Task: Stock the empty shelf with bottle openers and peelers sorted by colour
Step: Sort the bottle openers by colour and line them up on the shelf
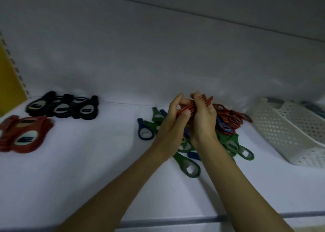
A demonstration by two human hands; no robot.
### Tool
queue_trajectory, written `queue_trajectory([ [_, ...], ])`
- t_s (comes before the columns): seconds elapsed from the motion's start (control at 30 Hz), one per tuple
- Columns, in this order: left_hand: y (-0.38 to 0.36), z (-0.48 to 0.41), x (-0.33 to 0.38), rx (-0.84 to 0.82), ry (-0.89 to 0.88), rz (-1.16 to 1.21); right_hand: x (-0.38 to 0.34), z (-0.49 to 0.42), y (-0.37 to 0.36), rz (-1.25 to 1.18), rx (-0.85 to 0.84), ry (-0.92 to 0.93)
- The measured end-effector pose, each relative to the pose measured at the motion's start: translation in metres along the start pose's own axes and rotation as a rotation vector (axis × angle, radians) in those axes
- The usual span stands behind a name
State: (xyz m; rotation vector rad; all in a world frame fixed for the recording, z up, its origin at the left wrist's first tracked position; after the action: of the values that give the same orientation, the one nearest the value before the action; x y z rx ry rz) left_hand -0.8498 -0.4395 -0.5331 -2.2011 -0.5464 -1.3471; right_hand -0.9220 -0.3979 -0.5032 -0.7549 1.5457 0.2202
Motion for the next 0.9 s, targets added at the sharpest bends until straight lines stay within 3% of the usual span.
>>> queue_trajectory([
  [0.13,0.032,0.027,0.015,0.567,0.110,0.278,0.028,0.030,-0.056,-0.052,-0.052,-0.020],
  [0.23,0.070,0.043,0.023,0.741,0.229,0.464,0.049,0.057,-0.093,-0.057,-0.118,-0.065],
  [0.37,0.108,0.070,0.028,0.787,0.255,0.599,0.061,0.074,-0.124,-0.078,-0.267,-0.133],
  [0.5,0.134,0.081,0.040,0.863,0.129,0.431,0.068,0.088,-0.147,0.055,-0.304,-0.100],
  [0.67,0.147,0.083,0.045,0.888,0.149,0.457,0.069,0.106,-0.170,-0.047,-0.362,-0.196],
  [0.77,0.149,0.088,0.051,0.857,0.051,0.242,0.065,0.102,-0.173,-0.083,-0.292,-0.254],
  [0.9,0.158,0.099,0.055,0.672,-0.039,-0.224,0.057,0.095,-0.178,-0.100,-0.201,-0.337],
])
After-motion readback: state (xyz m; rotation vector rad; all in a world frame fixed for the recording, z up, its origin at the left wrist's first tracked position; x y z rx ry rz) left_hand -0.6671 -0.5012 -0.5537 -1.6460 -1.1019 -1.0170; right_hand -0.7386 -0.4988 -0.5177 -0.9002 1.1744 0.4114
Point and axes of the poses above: each hand's wrist, its own z-axis away from the middle knuckle, its own y-axis out of the back of the hand, x = y × z, the point moved 3 cm from there along -z, towards the middle knuckle, and after that the axes turned 5 degrees about z, right-handed, at the moved point
